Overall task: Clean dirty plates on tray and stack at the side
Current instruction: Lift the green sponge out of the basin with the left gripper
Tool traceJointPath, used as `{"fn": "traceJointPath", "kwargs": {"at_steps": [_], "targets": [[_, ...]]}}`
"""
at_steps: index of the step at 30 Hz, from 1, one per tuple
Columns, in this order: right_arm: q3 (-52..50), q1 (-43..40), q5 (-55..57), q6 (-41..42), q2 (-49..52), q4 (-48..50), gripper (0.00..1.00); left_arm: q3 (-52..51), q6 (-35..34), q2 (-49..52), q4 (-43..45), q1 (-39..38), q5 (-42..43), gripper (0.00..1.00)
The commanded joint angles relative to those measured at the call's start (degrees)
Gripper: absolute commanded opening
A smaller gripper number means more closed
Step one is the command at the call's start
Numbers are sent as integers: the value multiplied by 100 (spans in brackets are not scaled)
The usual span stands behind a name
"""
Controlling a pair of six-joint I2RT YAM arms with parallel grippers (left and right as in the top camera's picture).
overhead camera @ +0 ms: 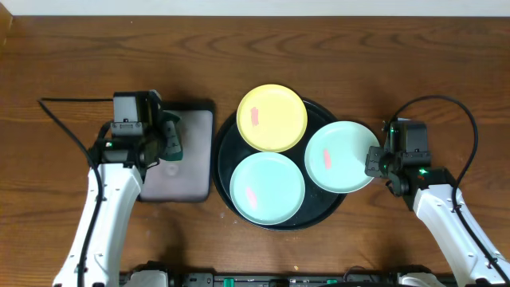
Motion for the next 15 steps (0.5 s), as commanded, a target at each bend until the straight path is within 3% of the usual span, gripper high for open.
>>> {"fn": "traceJointPath", "kwargs": {"at_steps": [1, 15], "targets": [[-39, -11, 74, 66, 13, -2, 1, -55, 50, 149, -50, 17, 461, 7], [-39, -11, 76, 63, 13, 0, 1, -55, 50, 216, 83, 17, 730, 7]]}}
